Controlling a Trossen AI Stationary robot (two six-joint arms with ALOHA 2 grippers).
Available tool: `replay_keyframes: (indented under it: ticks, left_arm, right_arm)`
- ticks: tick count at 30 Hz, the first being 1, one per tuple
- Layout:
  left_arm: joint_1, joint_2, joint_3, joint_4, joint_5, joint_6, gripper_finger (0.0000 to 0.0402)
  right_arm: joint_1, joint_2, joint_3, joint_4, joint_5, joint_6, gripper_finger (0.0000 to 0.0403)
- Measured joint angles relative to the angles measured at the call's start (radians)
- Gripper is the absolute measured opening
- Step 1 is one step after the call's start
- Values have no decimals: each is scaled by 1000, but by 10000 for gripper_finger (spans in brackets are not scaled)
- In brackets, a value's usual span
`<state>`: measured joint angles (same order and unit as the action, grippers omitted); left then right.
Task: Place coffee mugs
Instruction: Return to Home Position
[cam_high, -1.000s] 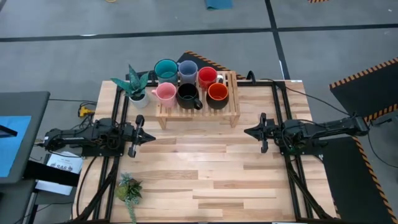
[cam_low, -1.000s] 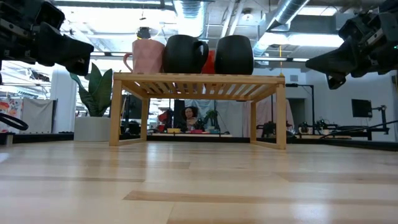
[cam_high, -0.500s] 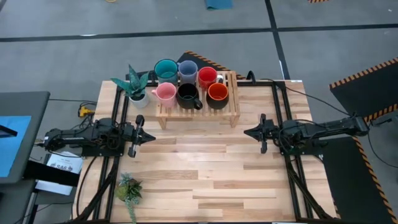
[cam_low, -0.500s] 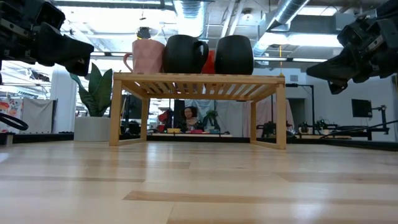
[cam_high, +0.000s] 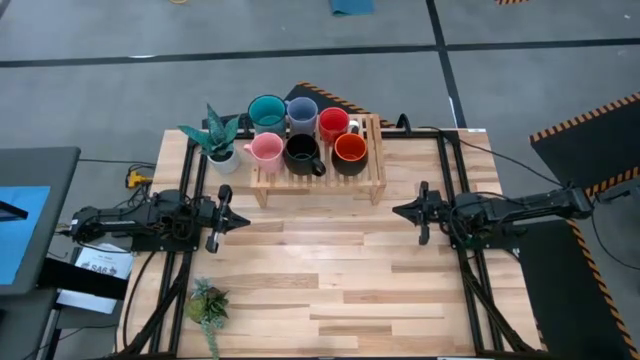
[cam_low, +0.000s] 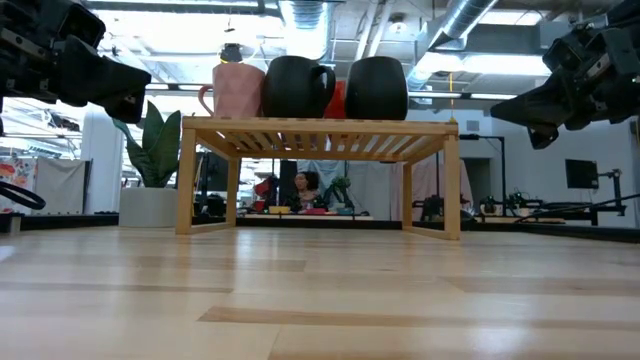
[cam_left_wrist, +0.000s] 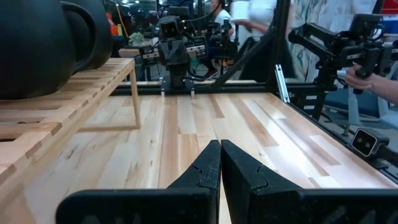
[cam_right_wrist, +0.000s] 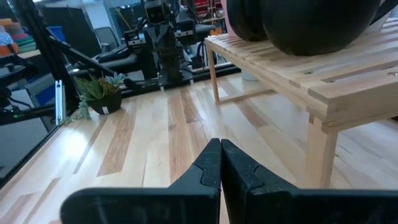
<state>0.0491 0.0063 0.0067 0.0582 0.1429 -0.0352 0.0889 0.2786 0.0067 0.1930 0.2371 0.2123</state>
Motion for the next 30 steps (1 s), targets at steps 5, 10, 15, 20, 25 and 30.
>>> replay_keyframes:
  ticks: [5, 10, 15, 20, 25, 30]
  left_arm:
    - [0, 0, 0, 0, 0, 3, 0]
    - [0, 0, 0, 0, 0, 11, 0]
    - [0, 0, 0, 0, -1, 12, 0]
    - [0, 0, 0, 0, 0, 12, 0]
    - [0, 0, 0, 0, -1, 12, 0]
    - [0, 0, 0, 0, -1, 12, 0]
  right_arm:
    - [7, 0, 0, -10, 0, -11, 24]
    - [7, 0, 0, -75, 2, -45, 24]
    - [3, 0, 0, -122, 25, -89, 24]
    - [-25, 0, 0, -126, 27, -185, 24]
    - [-41, 3, 0, -134, 27, -194, 30]
    - [-41, 3, 0, -137, 27, -195, 38]
